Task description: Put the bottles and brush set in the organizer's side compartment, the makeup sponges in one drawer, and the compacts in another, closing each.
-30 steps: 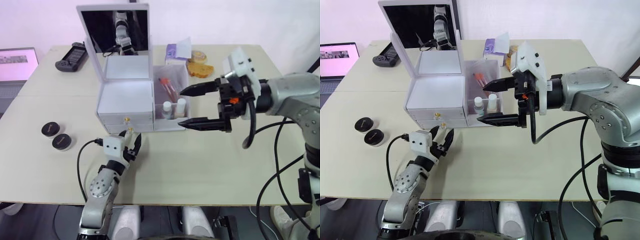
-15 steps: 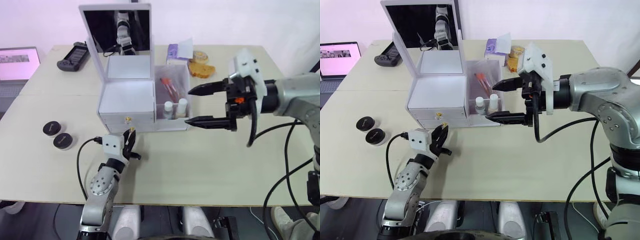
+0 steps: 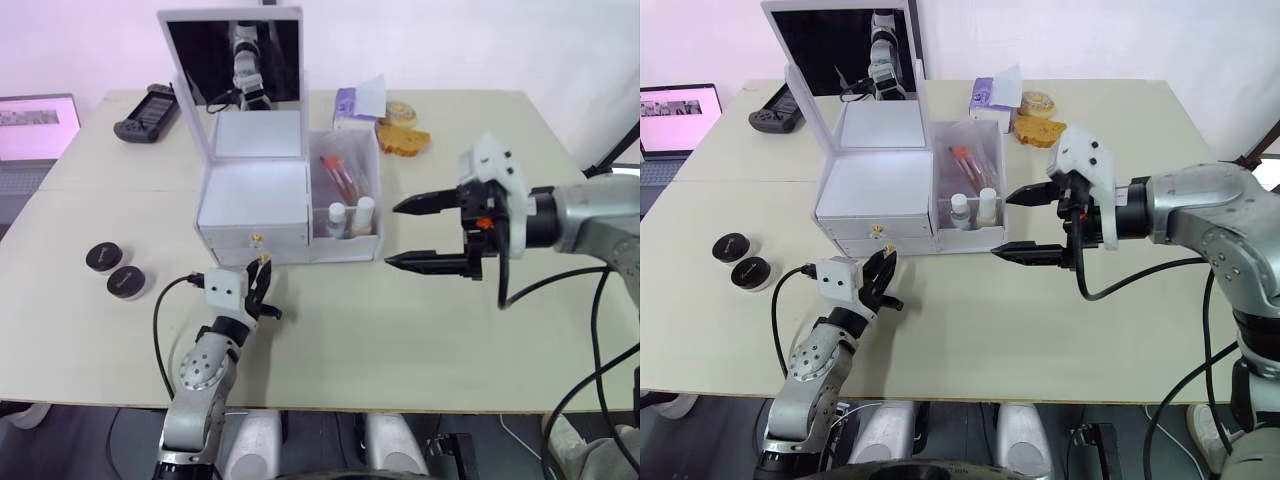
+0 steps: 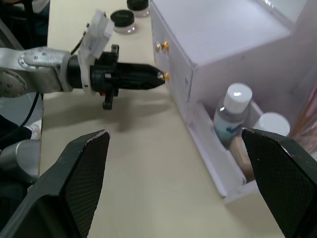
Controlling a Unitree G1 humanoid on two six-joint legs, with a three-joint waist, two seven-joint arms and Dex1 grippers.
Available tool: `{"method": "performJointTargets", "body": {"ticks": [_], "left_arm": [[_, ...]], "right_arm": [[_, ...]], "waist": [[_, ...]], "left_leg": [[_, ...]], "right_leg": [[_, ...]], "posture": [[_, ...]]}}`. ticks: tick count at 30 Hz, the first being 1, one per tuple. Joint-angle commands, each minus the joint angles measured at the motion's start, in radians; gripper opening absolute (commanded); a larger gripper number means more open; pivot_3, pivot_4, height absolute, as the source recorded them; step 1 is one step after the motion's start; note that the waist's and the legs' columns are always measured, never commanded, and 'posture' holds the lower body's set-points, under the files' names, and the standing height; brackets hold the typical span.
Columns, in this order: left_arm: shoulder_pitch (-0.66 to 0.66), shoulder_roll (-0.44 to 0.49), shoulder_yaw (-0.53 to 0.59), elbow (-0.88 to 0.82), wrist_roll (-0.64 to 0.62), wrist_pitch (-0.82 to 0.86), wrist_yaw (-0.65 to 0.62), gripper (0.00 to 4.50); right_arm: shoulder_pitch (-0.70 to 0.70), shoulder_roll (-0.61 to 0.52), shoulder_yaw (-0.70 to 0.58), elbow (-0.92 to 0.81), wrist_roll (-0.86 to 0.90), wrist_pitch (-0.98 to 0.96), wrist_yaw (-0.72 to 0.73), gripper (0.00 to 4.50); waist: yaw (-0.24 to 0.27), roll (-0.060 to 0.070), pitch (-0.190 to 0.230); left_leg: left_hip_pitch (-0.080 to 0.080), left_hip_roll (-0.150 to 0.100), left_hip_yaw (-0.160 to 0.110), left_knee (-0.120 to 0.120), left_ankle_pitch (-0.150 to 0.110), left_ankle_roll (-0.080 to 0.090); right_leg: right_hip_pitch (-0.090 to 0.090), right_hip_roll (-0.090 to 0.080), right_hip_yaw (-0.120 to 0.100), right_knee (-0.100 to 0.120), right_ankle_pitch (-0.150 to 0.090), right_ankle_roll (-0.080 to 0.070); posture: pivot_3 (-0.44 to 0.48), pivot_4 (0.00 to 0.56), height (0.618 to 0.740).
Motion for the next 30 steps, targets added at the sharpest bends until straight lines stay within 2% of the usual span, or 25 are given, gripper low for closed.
{"method": "performJointTargets", "body": {"ticks": [1, 8, 20, 30], "left_arm": [[0.010, 0.009, -0.017, -0.064, -0.027, 0.008, -0.023, 0.25], [0.066, 0.036, -0.028, -0.138, -0.059, 0.059, -0.037, 0.25], [0.263, 0.083, -0.069, -0.331, -0.079, 0.129, -0.041, 0.25], [0.427, 0.118, -0.080, -0.464, -0.103, 0.173, -0.021, 0.25]], "right_arm": [[-0.009, -0.009, -0.038, -0.032, 0.003, -0.016, -0.008, 4.50], [-0.004, -0.008, -0.053, -0.032, 0.008, -0.017, -0.013, 4.50], [-0.002, 0.043, -0.042, -0.030, 0.032, -0.013, -0.023, 4.50], [-0.002, 0.059, -0.011, 0.002, 0.002, -0.055, 0.004, 4.50]], "waist": [[0.000, 0.000, 0.000], [0.000, 0.000, 0.000], [-0.002, 0.000, 0.000], [-0.003, 0.001, 0.000]], "left_leg": [[0.000, 0.000, 0.000, 0.000, 0.000, 0.000], [0.000, 0.000, 0.000, 0.000, 0.000, 0.000], [0.000, 0.000, 0.000, 0.000, 0.000, 0.000], [-0.002, 0.000, 0.002, -0.002, -0.003, 0.004]], "right_leg": [[0.000, 0.000, 0.000, 0.000, 0.000, 0.000], [0.000, 0.000, 0.000, 0.000, 0.000, 0.000], [0.000, 0.000, 0.000, -0.001, 0.000, -0.001], [0.003, -0.001, 0.000, -0.014, 0.000, 0.000]], "posture": [[0.000, 0.150, 0.740], [0.000, 0.150, 0.740], [0.000, 0.150, 0.740], [0.000, 0.150, 0.740]]}}
